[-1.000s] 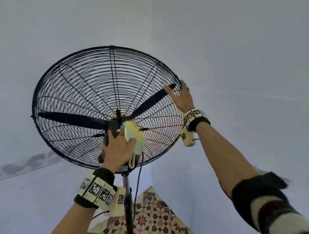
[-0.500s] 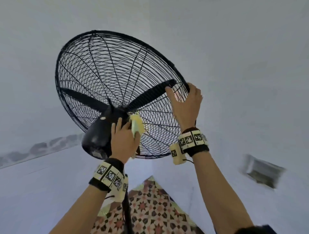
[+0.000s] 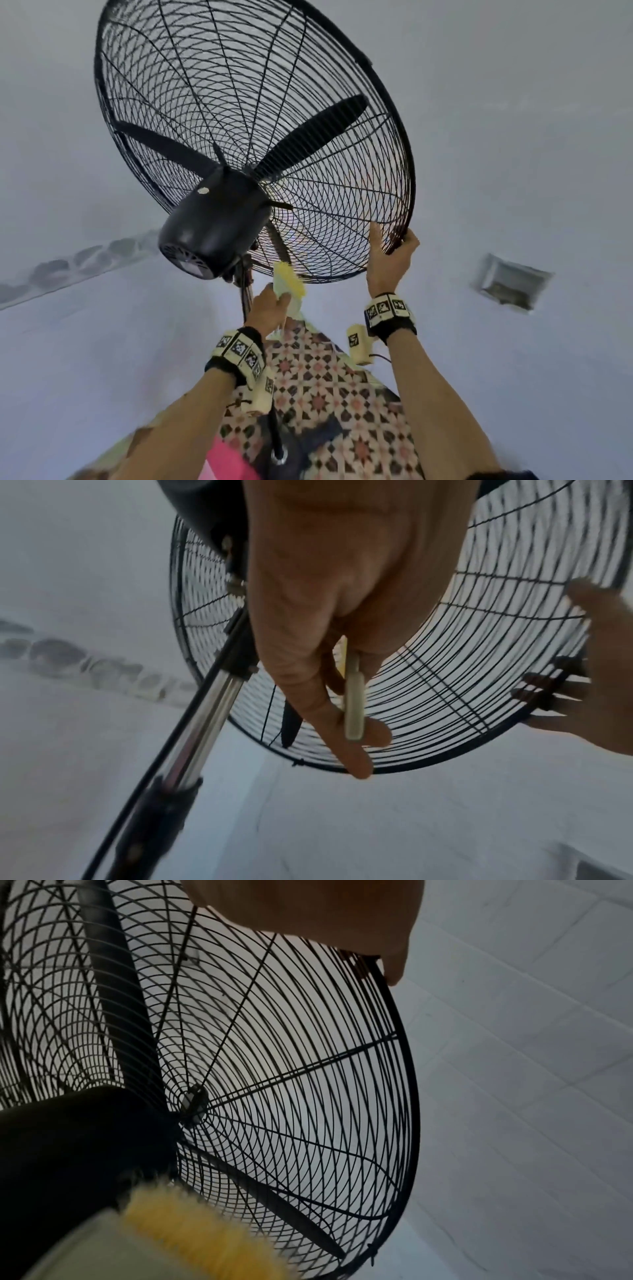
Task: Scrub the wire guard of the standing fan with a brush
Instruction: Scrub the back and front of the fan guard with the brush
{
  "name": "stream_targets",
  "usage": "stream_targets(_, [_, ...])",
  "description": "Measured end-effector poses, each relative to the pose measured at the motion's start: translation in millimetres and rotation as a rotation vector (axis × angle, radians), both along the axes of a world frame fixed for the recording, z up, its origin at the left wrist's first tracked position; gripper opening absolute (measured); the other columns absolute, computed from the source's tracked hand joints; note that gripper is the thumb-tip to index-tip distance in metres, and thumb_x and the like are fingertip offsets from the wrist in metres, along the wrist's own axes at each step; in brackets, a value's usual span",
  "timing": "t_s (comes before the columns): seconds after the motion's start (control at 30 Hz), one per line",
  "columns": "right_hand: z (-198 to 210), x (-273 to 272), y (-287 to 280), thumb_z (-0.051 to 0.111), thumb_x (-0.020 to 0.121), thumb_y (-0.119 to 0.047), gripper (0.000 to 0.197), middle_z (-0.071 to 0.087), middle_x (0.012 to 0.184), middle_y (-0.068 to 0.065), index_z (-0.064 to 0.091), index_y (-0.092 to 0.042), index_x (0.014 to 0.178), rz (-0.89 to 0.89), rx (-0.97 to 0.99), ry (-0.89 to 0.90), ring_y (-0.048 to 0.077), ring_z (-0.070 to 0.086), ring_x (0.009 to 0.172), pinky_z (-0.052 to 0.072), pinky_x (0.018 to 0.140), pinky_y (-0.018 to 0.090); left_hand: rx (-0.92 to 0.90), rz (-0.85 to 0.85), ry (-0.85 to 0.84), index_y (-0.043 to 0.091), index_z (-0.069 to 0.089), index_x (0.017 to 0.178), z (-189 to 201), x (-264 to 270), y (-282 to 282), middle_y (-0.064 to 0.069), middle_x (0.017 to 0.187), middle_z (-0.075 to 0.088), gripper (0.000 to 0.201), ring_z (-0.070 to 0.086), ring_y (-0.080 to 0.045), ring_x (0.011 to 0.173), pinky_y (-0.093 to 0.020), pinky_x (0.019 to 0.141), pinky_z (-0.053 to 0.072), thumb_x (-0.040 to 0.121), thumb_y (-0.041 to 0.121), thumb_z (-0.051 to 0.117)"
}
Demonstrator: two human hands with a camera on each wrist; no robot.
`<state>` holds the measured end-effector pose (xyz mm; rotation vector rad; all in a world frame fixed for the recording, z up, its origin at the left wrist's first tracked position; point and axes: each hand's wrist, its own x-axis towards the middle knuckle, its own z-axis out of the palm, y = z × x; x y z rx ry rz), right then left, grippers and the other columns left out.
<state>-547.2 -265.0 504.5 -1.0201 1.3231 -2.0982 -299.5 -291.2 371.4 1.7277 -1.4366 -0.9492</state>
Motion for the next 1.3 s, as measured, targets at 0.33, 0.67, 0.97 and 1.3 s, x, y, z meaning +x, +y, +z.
stream_targets(0.33, [-76.8, 9.9, -5.7, 0.085, 0.078, -0.051, 0.075, 0.05, 0.135, -0.023, 0.034, -0.045, 0.133, 0.197, 0.073, 0.049, -0.004, 0.051, 0.126, 0.042, 0.116, 0.037, 0.128, 0.227, 0.255, 0.007, 0.061, 0.1, -16.0, -39.9, 36.0, -0.012, 0.081, 0.064, 0.017, 0.06, -0.029, 0.067, -0.04, 0.059, 0.055, 0.097, -0.001, 0.047])
stream_targets(0.67, [-96.2, -4.4, -60.7, 0.094, 0.067, -0.039, 0.114, 0.046, 0.142, -0.021, 0.017, -0.033, 0.151, 0.382, 0.063, -0.032, -0.005, 0.046, 0.132, 0.038, 0.118, 0.034, 0.092, 0.521, 0.517, 0.003, 0.066, 0.109, -90.8, -48.4, -59.0, -0.026, 0.093, 0.071, 0.022, 0.068, -0.041, 0.081, -0.041, 0.067, 0.054, 0.095, 0.015, 0.054])
stream_targets(0.97, [-98.6, -5.6, -59.3, 0.091, 0.065, -0.041, 0.113, 0.05, 0.142, -0.007, 0.022, -0.025, 0.153, 0.36, 0.001, 0.001, 0.015, 0.047, 0.136, 0.042, 0.103, 0.009, -0.08, 0.409, 0.708, 0.007, 0.057, 0.1, -52.4, -118.9, -34.6, -0.001, 0.072, 0.067, 0.017, 0.065, -0.003, 0.055, -0.019, 0.06, 0.056, 0.105, -0.005, 0.046])
stream_targets(1.3, [-97.7, -3.8, -54.3, 0.089, 0.066, -0.05, 0.107, 0.053, 0.142, 0.0, 0.021, -0.036, 0.146, 0.311, 0.0, 0.061, 0.018, 0.048, 0.136, 0.04, 0.117, 0.039, -0.066, 0.615, 0.736, -0.001, 0.056, 0.124, -87.9, -74.9, -78.4, -0.014, 0.086, 0.071, 0.029, 0.072, -0.03, 0.072, -0.039, 0.065, 0.057, 0.096, 0.009, 0.053])
